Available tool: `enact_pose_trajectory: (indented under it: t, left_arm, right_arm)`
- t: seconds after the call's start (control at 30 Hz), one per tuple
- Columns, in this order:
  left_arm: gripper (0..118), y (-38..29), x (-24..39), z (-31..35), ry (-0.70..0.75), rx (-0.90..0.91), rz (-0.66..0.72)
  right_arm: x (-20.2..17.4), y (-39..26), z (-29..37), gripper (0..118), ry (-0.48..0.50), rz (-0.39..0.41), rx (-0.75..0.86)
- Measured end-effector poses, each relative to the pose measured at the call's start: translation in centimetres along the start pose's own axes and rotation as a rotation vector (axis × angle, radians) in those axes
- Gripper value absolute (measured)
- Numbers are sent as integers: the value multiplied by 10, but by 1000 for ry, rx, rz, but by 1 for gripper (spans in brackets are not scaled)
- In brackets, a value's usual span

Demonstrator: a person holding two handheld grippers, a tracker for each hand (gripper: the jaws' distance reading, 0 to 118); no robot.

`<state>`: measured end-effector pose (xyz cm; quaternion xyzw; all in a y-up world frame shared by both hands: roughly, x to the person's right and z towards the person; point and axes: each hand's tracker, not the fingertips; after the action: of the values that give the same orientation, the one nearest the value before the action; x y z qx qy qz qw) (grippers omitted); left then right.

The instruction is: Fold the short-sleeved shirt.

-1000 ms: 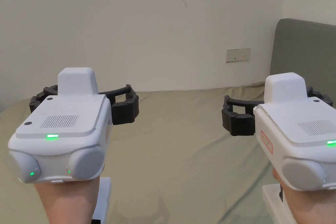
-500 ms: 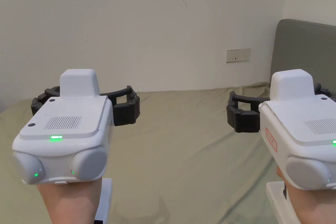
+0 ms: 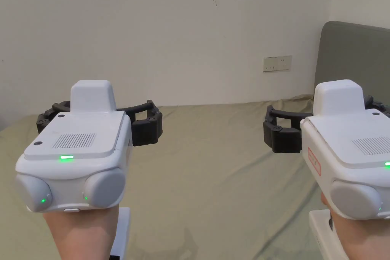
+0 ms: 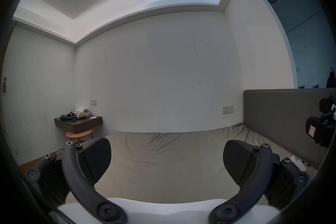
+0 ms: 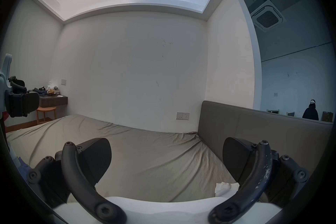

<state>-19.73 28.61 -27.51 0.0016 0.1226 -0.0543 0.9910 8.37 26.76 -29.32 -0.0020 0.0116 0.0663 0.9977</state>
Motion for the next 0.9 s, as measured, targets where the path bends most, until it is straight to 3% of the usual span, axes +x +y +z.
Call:
enact_pose_trajectory:
  t: [0.9]
  left_arm:
    - [118, 0, 5, -4, 6, -22, -7]
  right_arm:
    - [-2, 2, -2, 118, 2, 2, 0]
